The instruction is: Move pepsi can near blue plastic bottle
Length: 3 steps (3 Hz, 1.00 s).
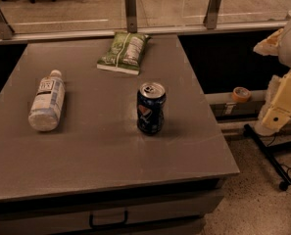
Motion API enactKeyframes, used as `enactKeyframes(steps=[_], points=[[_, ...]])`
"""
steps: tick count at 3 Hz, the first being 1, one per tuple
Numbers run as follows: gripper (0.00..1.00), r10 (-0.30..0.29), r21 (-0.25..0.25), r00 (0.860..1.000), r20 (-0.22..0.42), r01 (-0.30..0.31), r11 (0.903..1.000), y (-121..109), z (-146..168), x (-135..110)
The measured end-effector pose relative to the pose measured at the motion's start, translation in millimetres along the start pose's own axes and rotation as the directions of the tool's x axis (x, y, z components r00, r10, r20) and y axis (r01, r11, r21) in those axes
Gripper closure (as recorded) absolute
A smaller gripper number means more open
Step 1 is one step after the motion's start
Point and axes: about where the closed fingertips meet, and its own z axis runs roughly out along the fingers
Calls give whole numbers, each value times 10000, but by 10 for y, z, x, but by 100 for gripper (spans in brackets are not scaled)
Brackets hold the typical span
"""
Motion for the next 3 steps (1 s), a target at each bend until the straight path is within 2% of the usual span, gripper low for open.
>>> enactKeyframes(steps=[1,2,3], points=[[0,312,-642,9789,2020,-186,9978,12,285,-65],[0,470,-1081,9123,4069,-31,9941,50,599,-273],[0,607,-1478,7787,6245,416,9881,148,639,-753]])
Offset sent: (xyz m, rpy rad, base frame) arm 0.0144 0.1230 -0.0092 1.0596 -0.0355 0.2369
